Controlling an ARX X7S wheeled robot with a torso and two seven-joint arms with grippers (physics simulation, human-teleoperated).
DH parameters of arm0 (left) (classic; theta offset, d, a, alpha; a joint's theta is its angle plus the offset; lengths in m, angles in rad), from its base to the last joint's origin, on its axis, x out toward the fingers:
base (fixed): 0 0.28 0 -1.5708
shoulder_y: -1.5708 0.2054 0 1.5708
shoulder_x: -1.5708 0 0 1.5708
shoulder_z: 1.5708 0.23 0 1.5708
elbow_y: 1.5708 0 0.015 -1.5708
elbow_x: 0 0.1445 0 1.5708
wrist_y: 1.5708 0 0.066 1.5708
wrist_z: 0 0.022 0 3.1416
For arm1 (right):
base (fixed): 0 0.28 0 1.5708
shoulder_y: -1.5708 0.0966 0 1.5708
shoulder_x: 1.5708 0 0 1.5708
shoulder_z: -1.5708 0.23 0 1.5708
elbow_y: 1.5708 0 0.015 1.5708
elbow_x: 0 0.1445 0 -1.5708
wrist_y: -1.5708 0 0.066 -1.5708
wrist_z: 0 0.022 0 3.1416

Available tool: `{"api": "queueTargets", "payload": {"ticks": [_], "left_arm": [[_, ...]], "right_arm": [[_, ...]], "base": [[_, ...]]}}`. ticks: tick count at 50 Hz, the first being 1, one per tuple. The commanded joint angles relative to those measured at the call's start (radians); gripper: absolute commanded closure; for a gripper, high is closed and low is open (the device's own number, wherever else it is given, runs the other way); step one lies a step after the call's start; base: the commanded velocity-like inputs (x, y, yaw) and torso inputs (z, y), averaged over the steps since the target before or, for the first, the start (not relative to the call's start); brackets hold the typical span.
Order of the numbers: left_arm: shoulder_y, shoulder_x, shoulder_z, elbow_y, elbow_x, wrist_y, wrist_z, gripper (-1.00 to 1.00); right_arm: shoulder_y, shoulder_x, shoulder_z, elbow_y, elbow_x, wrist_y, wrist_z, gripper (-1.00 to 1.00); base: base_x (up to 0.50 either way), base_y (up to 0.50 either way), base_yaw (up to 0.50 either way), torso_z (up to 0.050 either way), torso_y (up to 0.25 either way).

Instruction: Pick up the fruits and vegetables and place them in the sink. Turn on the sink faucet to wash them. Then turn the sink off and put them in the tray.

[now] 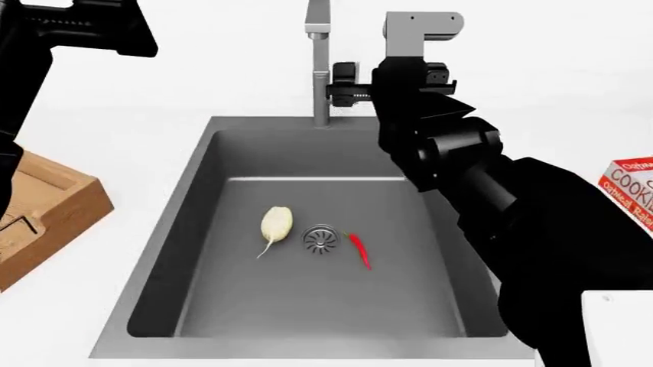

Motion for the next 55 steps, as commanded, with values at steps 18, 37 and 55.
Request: {"api": "queueTargets", "payload": {"ticks": [18,37,55], "left_arm": [[0.017,-0.011,-0.004,0.002,-0.006,0.014,-0.004,-1.0],[0.028,-0.015,-0.006,0.002,-0.012,0.024,-0.004,-1.0],[0.038,-0.025,-0.009,-0.005,-0.002,0.043,0.002,-1.0]], "right_arm": [[-0.012,0.0,-0.004,-0.01,0.005,-0.012,0.001,-1.0],[-0.033,0.0,-0.003,-0.008,0.0,-0.015,-0.003,-1.0],[-0.05,0.0,-0.004,-0.01,0.002,-0.015,0.0,-1.0]], "base": [[0.46,0.0,0.0,0.0,0.001],[0.15,0.0,0.0,0.0,0.0],[0.0,0.0,0.0,0.001,-0.074]]}}
